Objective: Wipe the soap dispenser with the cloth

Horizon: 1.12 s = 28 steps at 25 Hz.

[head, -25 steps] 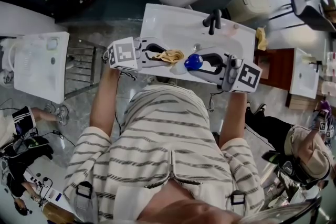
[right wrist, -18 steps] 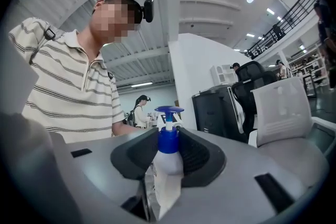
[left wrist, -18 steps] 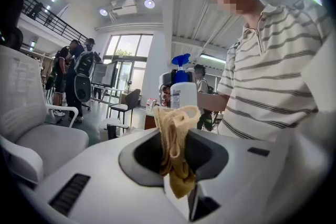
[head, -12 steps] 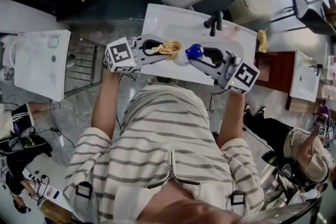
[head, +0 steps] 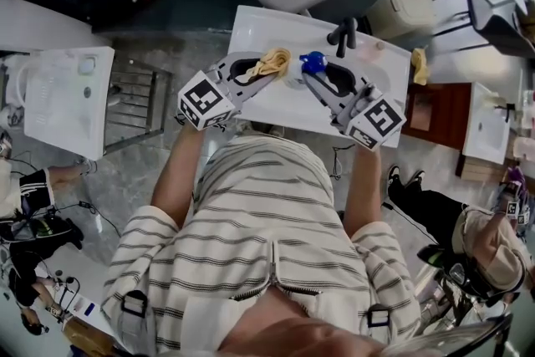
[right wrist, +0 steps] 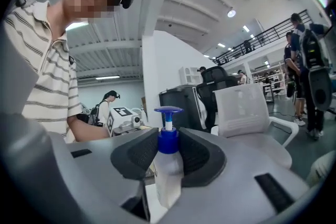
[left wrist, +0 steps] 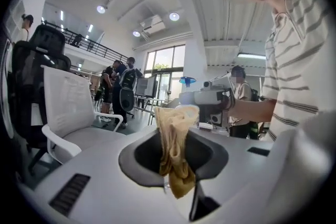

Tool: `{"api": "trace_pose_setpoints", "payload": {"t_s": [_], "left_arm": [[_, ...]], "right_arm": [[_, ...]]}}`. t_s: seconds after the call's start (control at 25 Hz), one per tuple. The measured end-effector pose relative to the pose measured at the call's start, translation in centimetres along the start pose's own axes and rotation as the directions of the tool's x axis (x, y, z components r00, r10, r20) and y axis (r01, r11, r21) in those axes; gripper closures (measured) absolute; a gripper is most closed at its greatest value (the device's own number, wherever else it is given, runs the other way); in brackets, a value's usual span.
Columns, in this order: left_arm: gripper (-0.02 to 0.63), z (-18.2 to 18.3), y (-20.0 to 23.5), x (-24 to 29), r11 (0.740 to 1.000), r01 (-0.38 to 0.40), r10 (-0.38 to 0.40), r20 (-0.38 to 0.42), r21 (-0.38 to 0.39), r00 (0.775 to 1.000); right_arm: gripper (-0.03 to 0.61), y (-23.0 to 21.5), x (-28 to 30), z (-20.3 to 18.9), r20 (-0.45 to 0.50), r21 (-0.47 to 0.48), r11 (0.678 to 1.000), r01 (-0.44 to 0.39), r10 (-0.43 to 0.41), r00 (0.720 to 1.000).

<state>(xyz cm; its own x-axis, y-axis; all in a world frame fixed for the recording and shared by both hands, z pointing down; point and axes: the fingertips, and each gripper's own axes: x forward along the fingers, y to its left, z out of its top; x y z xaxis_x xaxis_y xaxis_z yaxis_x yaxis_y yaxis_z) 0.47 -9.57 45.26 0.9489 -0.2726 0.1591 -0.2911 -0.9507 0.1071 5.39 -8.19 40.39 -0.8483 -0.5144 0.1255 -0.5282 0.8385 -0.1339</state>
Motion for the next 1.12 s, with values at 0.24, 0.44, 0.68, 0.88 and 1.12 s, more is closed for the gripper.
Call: {"api": "trace_pose_setpoints", "payload": {"t_s": [0.24,0.44,0.68,0.88,1.12], "left_arm": [[0.523,0.1,0.8,-0.1,0.993,-0.117,0.117,0.016,-0.005,0.993],[0.523,-0.5,1.3,-0.4,0.979,-0.202,0.202,0.003,0.012,0.979],[0.523,-0.3,1.1,-0.4,0.959,-0.280,0.280,0.012,0.030,0.960],[0.523,-0.6,0.3,-0.3,0.959,-0.281,0.281,0.021,0.029,0.960],[0.523,-1.1,1.1,-1.2,0.932,-0.362,0.362,0.035,0.015,0.932]], "right_arm": [[0.456,-1.3,0.8,0.0,0.020,0.013,0.993,0.118,-0.119,0.993],[0.456,-2.0,1.4,-0.3,0.042,0.013,0.974,0.226,-0.227,0.973],[0.456,-2.9,1.7,-0.1,0.075,0.055,0.940,0.338,-0.341,0.937],[0.456,-3.2,1.5,-0.2,0.108,0.085,0.891,0.445,-0.452,0.885],[0.456,-3.8,2.3,-1.1,0.090,0.044,0.882,0.469,-0.471,0.878]]}}
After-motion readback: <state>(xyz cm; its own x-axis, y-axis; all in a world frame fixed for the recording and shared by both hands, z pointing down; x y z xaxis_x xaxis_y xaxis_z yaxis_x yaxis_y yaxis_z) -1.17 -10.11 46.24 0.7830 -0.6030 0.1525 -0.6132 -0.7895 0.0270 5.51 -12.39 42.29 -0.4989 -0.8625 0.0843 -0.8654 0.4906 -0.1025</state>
